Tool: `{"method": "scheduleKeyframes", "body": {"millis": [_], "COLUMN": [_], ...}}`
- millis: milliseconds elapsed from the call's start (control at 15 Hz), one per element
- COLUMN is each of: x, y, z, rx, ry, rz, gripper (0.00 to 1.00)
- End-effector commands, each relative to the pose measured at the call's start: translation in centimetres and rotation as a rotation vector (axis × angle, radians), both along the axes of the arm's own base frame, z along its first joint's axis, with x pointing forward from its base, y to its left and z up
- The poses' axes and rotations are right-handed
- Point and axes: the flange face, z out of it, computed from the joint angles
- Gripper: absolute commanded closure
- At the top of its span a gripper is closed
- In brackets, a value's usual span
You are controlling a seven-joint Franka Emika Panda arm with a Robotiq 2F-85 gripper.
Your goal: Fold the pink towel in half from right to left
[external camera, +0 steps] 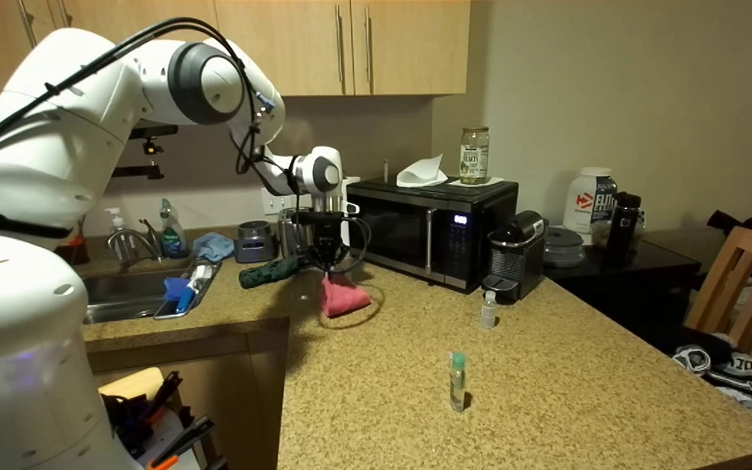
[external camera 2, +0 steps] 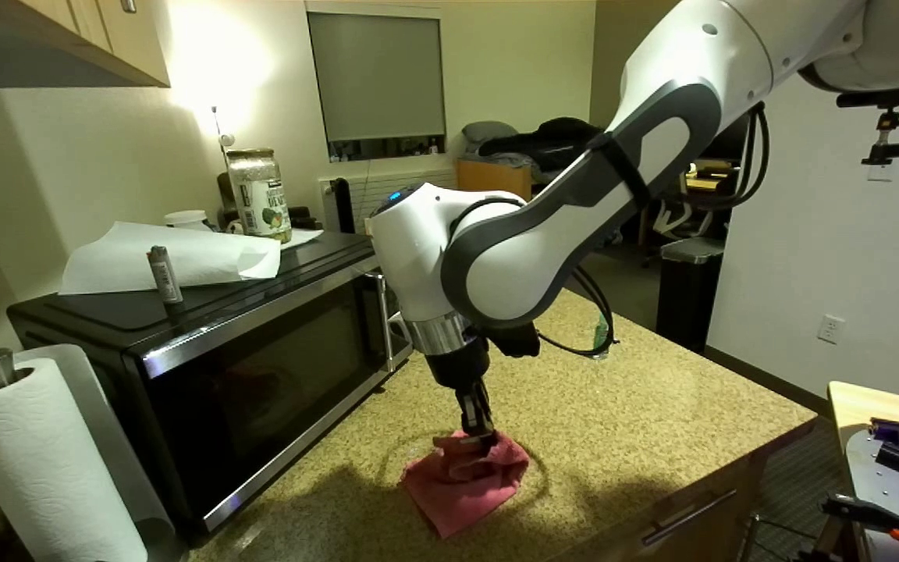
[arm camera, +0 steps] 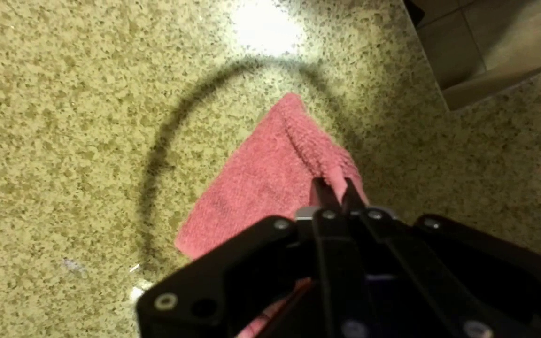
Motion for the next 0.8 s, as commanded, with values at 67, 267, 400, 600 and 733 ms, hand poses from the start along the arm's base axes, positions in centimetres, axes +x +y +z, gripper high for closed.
{"method": "scheduleKeyframes", "body": {"millis": [67, 267, 400, 600, 733], "x": [0.7, 1.0, 1.3, 1.7, 1.6], "y": [0.4, 1.1, 2.0, 3.4, 4.4], "z": [0.4, 1.3, 2.5, 3.9, 4.2], "rx": [-0.076, -0.074, -0.067, -0.063, -0.069], "ry": [-0.022, -0.032, -0.049, -0.078, -0.098], "rz": [-0.044, -0.069, -0.093, -0.125, -0.138], "gripper": [0.95, 0.95, 0.95, 0.95, 0.95]}}
